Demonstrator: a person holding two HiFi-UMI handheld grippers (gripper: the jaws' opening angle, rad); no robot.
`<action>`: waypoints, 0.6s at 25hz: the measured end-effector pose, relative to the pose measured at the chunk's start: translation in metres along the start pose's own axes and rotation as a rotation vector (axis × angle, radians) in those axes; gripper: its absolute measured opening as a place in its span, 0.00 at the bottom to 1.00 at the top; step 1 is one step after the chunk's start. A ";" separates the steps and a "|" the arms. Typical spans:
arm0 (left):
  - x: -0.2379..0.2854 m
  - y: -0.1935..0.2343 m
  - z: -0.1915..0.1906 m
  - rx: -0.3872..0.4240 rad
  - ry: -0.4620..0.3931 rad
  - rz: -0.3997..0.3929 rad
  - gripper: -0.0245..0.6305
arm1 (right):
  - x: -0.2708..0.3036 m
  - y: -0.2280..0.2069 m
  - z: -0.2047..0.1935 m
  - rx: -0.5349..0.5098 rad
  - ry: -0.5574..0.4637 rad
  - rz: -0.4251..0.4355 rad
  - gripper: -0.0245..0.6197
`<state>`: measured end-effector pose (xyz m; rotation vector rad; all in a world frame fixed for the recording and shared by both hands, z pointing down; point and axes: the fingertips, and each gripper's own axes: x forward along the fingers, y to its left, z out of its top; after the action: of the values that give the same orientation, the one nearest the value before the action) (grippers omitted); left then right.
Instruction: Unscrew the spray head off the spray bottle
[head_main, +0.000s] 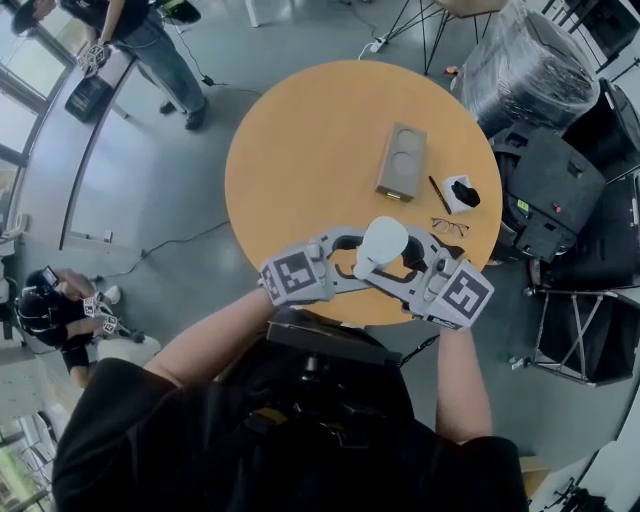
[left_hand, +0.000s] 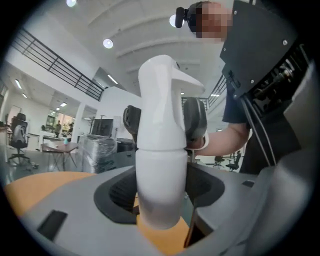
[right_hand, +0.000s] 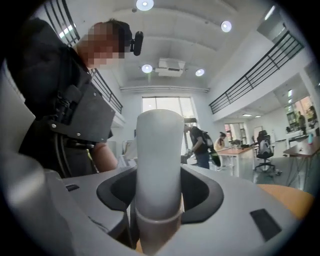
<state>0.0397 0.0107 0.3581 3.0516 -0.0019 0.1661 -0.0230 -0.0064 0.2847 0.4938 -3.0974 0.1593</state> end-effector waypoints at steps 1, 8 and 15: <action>0.002 -0.009 0.001 0.002 0.001 -0.045 0.50 | -0.002 0.008 0.000 0.002 0.000 0.054 0.42; 0.006 -0.021 0.004 0.014 0.036 -0.092 0.50 | -0.006 0.017 0.002 0.001 -0.024 0.092 0.43; 0.004 0.018 -0.002 0.021 0.098 0.106 0.50 | -0.014 -0.014 0.002 -0.032 -0.062 -0.157 0.53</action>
<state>0.0432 -0.0072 0.3620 3.0618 -0.1570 0.3242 -0.0049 -0.0155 0.2843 0.7515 -3.0971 0.0951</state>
